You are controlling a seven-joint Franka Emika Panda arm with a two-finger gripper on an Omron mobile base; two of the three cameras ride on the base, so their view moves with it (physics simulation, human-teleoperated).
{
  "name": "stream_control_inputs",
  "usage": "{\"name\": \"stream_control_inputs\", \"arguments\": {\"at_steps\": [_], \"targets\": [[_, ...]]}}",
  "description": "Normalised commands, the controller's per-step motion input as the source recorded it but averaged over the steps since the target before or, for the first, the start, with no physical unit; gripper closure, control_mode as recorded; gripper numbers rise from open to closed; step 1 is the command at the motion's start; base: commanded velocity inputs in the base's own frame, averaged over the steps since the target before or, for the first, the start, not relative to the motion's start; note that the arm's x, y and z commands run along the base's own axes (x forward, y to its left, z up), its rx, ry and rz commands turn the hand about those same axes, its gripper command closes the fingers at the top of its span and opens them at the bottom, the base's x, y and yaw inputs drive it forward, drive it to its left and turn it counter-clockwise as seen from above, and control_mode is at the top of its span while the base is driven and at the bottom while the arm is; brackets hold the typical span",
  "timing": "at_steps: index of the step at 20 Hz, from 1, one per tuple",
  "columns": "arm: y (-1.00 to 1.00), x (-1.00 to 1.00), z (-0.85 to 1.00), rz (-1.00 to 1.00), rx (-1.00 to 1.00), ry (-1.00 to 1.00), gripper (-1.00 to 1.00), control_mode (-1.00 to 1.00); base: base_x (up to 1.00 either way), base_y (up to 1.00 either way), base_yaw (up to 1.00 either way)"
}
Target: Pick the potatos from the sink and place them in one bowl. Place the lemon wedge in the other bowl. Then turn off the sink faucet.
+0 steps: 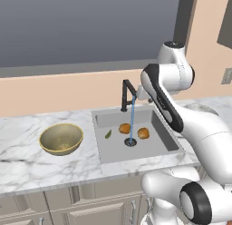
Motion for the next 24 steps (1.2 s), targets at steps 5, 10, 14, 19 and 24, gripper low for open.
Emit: {"name": "stream_control_inputs", "arguments": {"at_steps": [5,10,14,19,24], "targets": [[-0.01,0.0,-0.06,0.0,0.02,-0.01,-1.0,-1.0,0.0,0.0,0.0],[-0.03,0.03,-0.16,0.0,0.07,0.03,-1.0,-1.0,0.0,0.0,0.0],[-0.01,0.06,-0.24,0.0,0.11,0.01,-1.0,-1.0,0.0,0.0,0.0],[0.03,0.02,-0.12,0.0,0.02,-0.05,-1.0,-1.0,0.0,0.0,0.0],[0.0,0.0,0.0,0.0,0.0,-0.03,-1.0,-1.0,0.0,0.0,0.0]]}}
